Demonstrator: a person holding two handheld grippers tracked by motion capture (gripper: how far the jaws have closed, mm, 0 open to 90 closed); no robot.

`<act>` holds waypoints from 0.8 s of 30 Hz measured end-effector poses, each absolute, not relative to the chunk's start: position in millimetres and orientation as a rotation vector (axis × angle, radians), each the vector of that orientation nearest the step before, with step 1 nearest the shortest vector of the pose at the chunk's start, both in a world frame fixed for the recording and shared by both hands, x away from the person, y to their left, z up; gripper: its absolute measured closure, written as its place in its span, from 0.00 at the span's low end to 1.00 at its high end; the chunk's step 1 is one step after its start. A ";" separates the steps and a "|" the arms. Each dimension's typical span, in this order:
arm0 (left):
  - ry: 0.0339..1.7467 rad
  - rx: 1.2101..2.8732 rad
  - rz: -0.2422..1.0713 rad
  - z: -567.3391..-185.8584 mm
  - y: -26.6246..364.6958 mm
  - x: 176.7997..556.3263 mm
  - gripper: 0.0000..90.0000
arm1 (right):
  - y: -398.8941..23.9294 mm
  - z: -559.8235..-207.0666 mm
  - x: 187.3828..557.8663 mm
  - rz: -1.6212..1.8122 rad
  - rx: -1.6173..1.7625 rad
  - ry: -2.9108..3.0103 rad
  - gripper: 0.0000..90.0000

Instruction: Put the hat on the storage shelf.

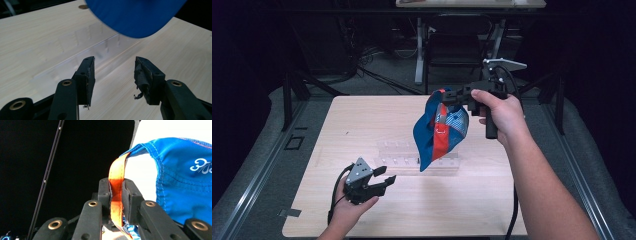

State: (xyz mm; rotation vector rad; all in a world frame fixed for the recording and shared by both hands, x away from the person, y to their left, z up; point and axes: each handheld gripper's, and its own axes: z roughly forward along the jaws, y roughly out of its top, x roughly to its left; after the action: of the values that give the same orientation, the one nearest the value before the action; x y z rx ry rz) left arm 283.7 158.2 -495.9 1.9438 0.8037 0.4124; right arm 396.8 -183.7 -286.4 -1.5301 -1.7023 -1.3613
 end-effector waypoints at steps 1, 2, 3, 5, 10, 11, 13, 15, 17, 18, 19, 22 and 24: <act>0.791 1.944 0.409 -494.0 152.3 283.6 0.57 | -183.1 -286.6 397.1 -1.364 -1.530 -1.700 0.87; 0.768 1.956 0.413 -491.6 147.2 283.7 0.57 | -182.3 -286.7 397.4 -1.366 -1.530 -1.696 0.87; 0.758 1.962 0.412 -489.5 141.5 283.6 0.57 | -181.4 -286.9 397.5 -1.367 -1.532 -1.698 0.87; 0.731 1.981 0.391 -485.7 130.5 284.5 0.59 | -179.5 -287.0 397.9 -1.365 -1.533 -1.700 0.87; 0.664 2.002 0.395 -472.4 104.8 286.7 0.60 | -176.3 -287.0 399.1 -1.371 -1.528 -1.697 0.87; 0.664 2.002 0.395 -472.4 104.8 286.7 0.60 | -176.3 -287.0 399.1 -1.371 -1.528 -1.697 0.87; 0.644 2.001 0.395 -467.3 98.4 287.0 0.60 | -175.3 -287.4 399.3 -1.369 -1.527 -1.698 0.87; 0.626 2.007 0.407 -463.0 92.0 287.1 0.61 | -174.4 -288.1 399.5 -1.369 -1.528 -1.695 0.87; 0.616 2.007 0.422 -459.6 86.4 287.7 0.63 | -173.6 -288.6 399.5 -1.368 -1.526 -1.696 0.87; 0.613 2.010 0.432 -458.6 84.1 288.7 0.65 | -173.1 -288.5 399.6 -1.365 -1.524 -1.697 0.87; 0.617 2.016 0.443 -458.1 82.0 289.8 0.65 | -173.1 -288.5 399.6 -1.365 -1.524 -1.697 0.87; 0.636 2.036 0.462 -459.1 78.7 294.4 0.68 | -173.4 -287.7 399.1 -1.369 -1.521 -1.696 0.87; 0.643 2.038 0.472 -459.8 79.5 296.4 0.72 | -174.1 -287.2 398.8 -1.369 -1.522 -1.698 0.87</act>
State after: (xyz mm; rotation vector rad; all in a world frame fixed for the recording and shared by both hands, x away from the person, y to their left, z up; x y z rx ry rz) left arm 296.4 79.5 -459.8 2.0377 0.6431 0.4723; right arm 398.8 -174.1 -287.2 -1.5218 -1.6976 -1.3686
